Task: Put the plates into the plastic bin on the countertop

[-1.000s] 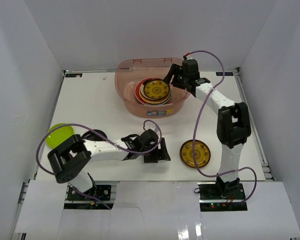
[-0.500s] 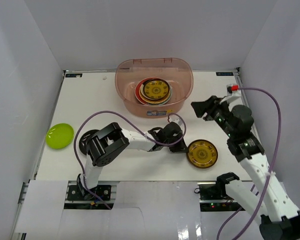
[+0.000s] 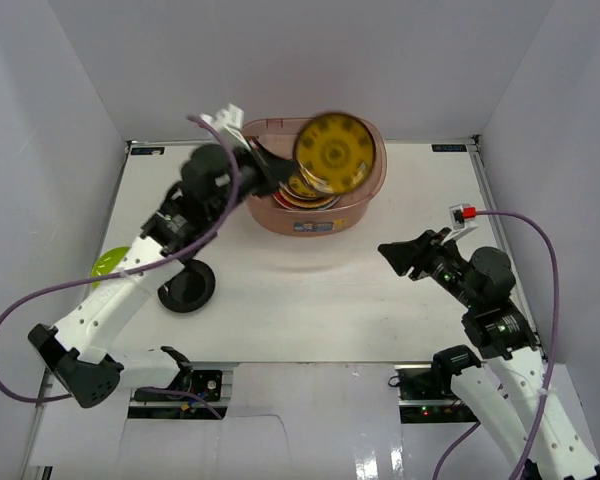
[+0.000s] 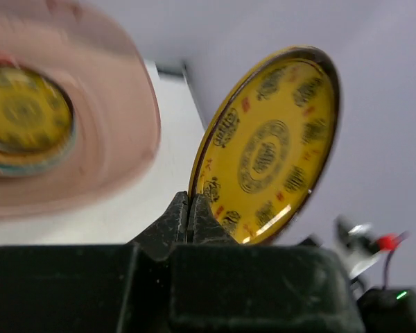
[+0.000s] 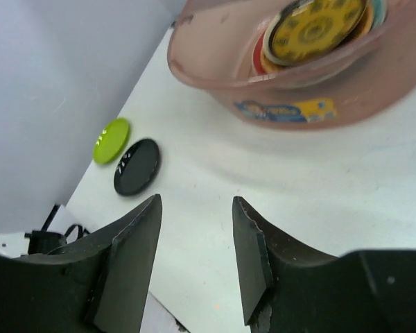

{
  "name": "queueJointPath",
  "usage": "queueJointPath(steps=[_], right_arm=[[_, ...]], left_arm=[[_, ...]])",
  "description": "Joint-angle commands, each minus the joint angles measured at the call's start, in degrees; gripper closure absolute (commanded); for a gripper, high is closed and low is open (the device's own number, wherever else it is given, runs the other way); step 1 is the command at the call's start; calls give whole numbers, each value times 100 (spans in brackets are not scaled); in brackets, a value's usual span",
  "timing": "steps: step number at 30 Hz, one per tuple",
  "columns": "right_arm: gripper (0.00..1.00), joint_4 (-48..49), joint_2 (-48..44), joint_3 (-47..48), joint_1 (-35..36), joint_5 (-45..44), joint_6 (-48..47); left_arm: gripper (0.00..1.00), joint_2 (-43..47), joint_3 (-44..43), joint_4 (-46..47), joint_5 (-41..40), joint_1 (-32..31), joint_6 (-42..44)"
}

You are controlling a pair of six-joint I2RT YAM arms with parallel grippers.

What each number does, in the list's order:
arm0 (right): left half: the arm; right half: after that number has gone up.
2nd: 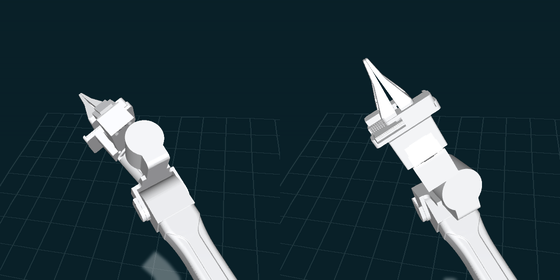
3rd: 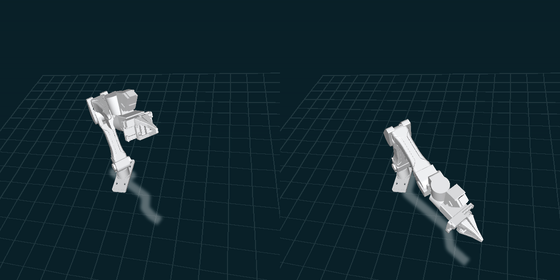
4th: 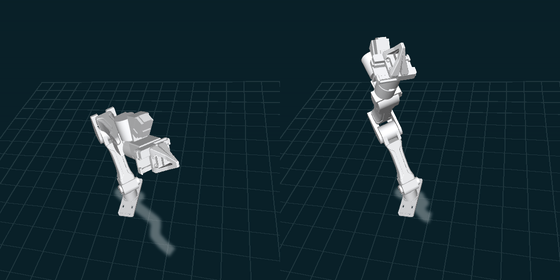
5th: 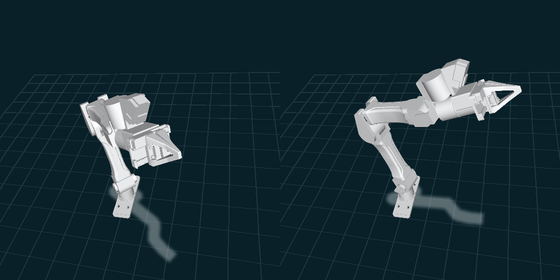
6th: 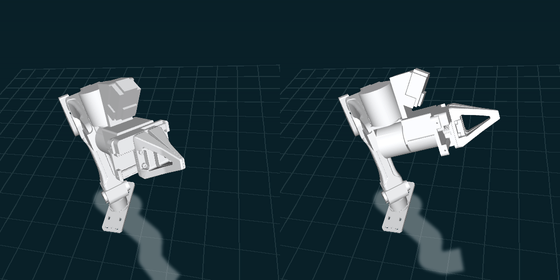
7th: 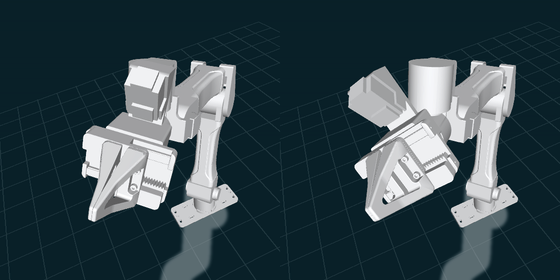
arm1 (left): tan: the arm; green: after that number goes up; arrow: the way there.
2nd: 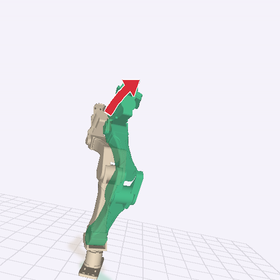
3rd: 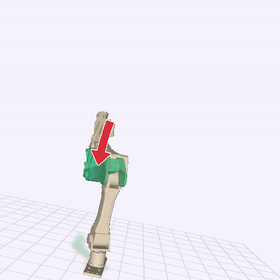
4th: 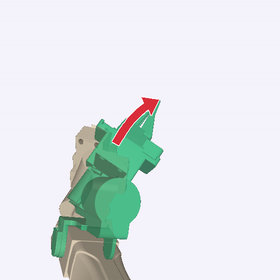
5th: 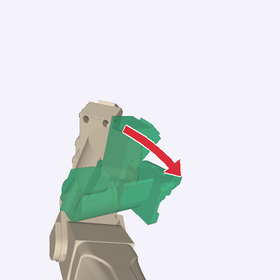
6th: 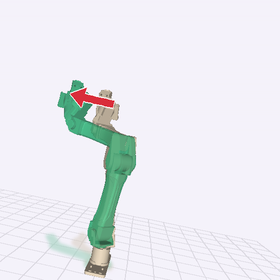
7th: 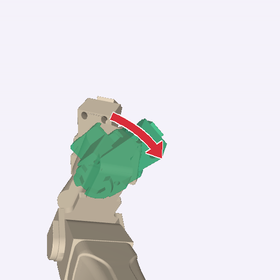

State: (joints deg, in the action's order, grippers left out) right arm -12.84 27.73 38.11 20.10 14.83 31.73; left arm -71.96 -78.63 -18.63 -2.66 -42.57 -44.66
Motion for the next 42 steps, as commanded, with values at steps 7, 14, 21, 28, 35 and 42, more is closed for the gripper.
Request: queueJointPath(steps=[7, 14, 21, 28, 35, 42], right_arm=[[41, 3747, 3209, -956, 2769, -1341, 1011], [35, 4975, 6950, 1056, 3931, -1835, 1283], [36, 5459, 8793, 2253, 4204, -1553, 1872], [39, 5337, 9584, 2921, 4476, -1536, 2154], [49, 4993, 10428, 3887, 4600, -1641, 2645], [92, 4808, 10271, 3995, 4389, -1659, 2848]], left_arm=[[100, -2370, -2471, -1169, 535, 1276, 784], [100, -4471, -3816, -1423, 959, 1708, 635], [49, -5634, -4907, -2100, 1599, 2085, 819], [20, -5305, -5198, -2558, 2243, 2341, 1056], [15, -1630, -3304, -2075, 875, 2586, 1118], [11, 2199, 1347, -2398, -710, 3552, 811]])
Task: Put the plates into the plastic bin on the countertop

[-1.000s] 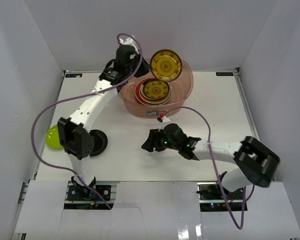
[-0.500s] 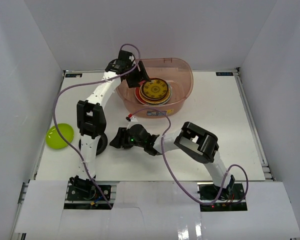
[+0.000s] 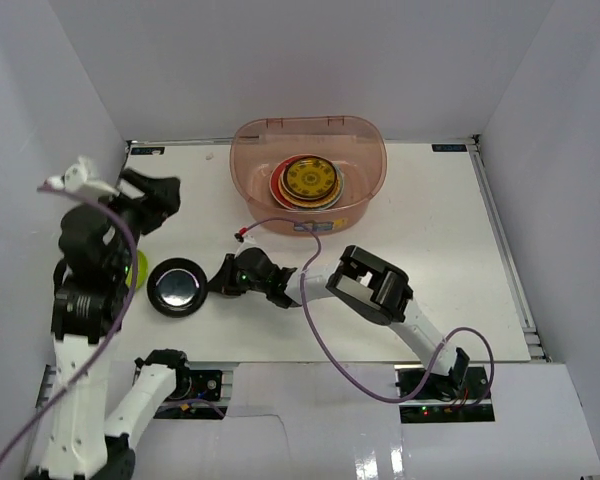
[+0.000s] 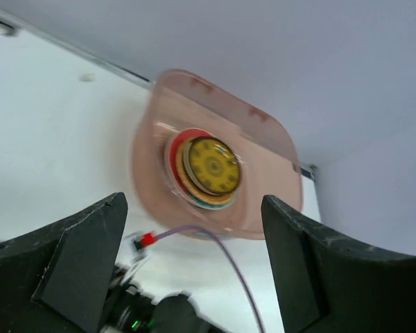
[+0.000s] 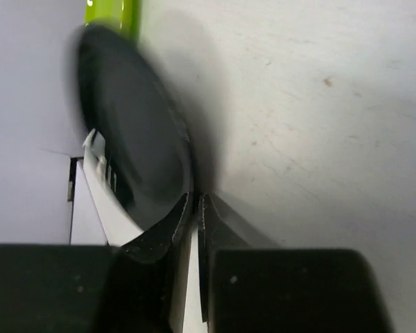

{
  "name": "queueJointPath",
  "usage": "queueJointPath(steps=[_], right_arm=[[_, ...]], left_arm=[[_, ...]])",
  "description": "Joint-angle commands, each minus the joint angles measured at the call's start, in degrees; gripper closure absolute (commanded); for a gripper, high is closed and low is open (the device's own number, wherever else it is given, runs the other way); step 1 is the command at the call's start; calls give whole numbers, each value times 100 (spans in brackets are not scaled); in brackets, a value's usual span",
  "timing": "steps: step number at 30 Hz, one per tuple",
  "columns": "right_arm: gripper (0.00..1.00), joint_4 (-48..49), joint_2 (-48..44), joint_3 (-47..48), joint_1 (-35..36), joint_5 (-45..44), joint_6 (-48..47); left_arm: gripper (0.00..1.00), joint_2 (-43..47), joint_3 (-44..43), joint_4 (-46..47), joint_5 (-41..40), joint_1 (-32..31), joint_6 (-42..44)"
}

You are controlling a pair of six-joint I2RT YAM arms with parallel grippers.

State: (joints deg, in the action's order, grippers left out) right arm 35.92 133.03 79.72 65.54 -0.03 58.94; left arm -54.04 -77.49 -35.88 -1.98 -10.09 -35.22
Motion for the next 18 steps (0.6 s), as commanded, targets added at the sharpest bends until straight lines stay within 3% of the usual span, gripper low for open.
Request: queueJointPath(steps=[1, 4, 10, 13, 18], right_arm=[[92, 37, -573, -324, -234, -155, 101], [92, 363, -1608, -1264, -348, -339, -302], [92, -173, -4139, -2741, -716, -542, -1437], [92, -680, -5160, -2980, -1041, -498, -1718], [92, -1412, -5920, -2578, -1797, -191, -2044]], left_arm=[[11, 595, 1915, -788, -769, 480, -273], [11, 1095, 2920, -580, -953, 726, -590], [9, 1019, 3301, -166, -946, 1814, -1600], [9, 966, 3653, 97, -709, 2438, -2207], [9, 800, 4329, 984, -129, 3624, -2621]])
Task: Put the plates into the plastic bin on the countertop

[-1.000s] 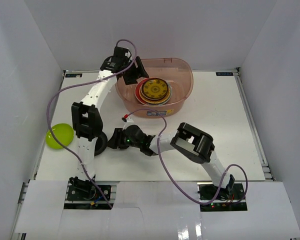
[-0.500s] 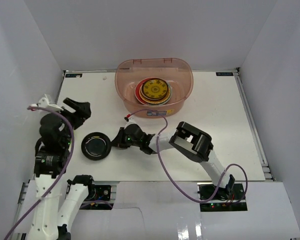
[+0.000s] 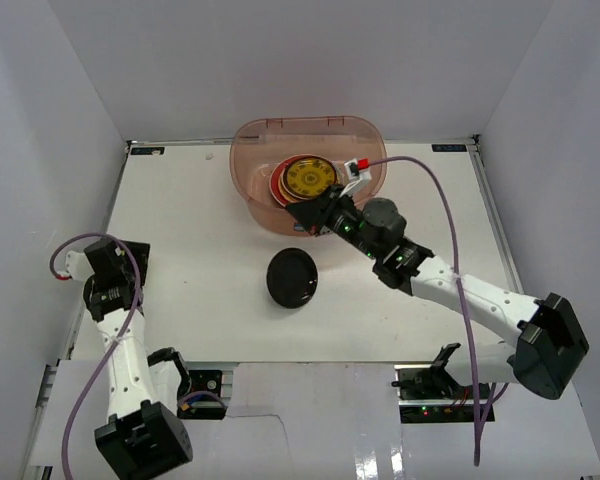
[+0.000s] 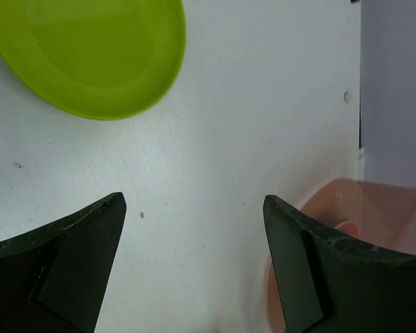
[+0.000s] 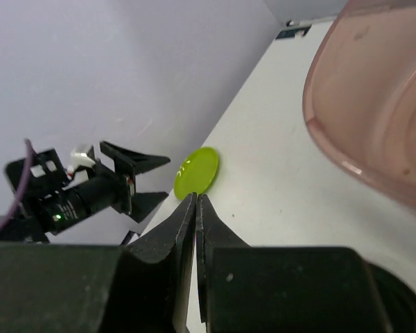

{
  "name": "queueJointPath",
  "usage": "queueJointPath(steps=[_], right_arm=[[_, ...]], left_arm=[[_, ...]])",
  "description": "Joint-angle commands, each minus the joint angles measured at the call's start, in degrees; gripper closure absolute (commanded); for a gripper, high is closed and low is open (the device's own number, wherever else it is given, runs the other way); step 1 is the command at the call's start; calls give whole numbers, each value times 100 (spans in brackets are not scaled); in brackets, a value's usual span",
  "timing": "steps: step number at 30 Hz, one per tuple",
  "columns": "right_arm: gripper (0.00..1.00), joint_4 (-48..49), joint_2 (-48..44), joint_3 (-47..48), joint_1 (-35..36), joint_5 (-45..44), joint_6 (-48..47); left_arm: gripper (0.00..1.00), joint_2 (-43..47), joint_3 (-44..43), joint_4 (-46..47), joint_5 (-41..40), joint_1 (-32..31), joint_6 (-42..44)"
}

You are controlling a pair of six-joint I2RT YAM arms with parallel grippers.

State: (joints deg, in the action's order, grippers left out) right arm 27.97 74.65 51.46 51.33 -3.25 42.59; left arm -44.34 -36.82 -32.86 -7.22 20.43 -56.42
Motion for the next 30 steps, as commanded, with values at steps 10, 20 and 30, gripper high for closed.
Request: queueJointPath(steps=[10, 20, 30], right_arm=[[87, -1479, -694, -203, -1556, 1294, -682], [30, -1339, -2886, -3800, -1784, 719, -199], [27, 1351, 618, -3514, -1733, 2275, 680]], left_arm=[[9, -1463, 1184, 1975, 1837, 2139, -395], [10, -2131, 1695, 2740, 2120, 2738, -158], [30, -3511, 1528, 3602, 2304, 2914, -449]])
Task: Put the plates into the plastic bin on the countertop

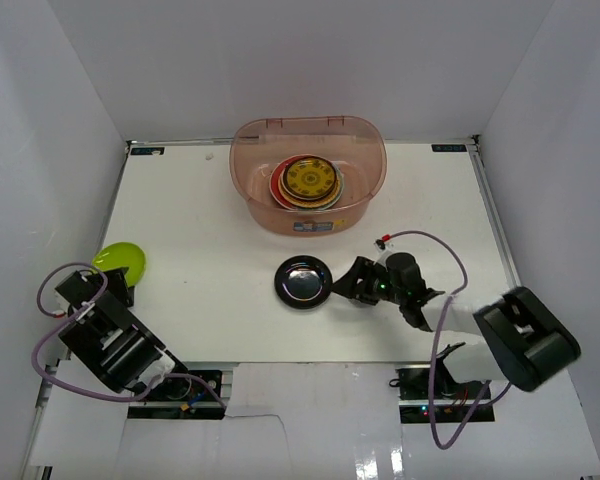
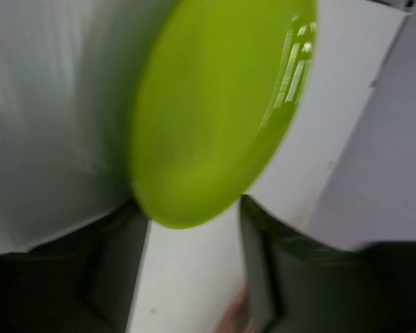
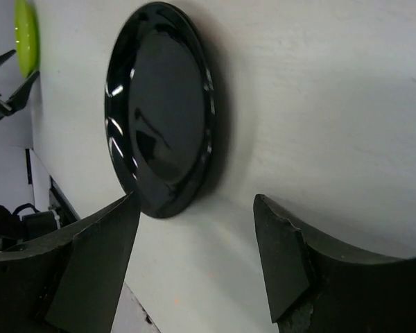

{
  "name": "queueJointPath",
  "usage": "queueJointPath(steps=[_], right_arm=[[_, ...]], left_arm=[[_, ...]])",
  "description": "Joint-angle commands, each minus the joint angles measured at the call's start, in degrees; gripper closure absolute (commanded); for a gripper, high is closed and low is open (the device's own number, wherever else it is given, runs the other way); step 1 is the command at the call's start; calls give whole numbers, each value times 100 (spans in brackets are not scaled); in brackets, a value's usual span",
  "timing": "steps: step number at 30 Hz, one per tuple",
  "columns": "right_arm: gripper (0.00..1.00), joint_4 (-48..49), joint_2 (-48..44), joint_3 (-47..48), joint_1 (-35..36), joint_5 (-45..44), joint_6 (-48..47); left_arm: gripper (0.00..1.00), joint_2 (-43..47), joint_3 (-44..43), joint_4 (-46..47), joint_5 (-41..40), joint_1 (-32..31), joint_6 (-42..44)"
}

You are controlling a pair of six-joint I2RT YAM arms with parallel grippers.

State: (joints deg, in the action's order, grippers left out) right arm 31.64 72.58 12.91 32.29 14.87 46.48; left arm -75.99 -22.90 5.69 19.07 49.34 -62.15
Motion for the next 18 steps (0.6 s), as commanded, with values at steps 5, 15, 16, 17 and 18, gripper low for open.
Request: queueJointPath(steps=[5, 15, 16, 17, 18], right_arm=[[58, 1483, 2258, 985, 550, 315, 659], [92, 314, -161, 537, 690, -10, 205], [92, 90, -765, 572, 699, -89, 134], [92, -103, -1041, 677, 699, -168, 72], [92, -323, -1253, 791, 699, -186, -76]], left_arm=[[77, -732, 171, -95, -395, 5, 151], [100, -304, 180, -51, -132, -65, 362], [100, -94, 224, -51, -106, -91, 362], [100, 4, 233, -51, -62, -91, 379], [100, 118, 259, -60, 182, -109, 388]])
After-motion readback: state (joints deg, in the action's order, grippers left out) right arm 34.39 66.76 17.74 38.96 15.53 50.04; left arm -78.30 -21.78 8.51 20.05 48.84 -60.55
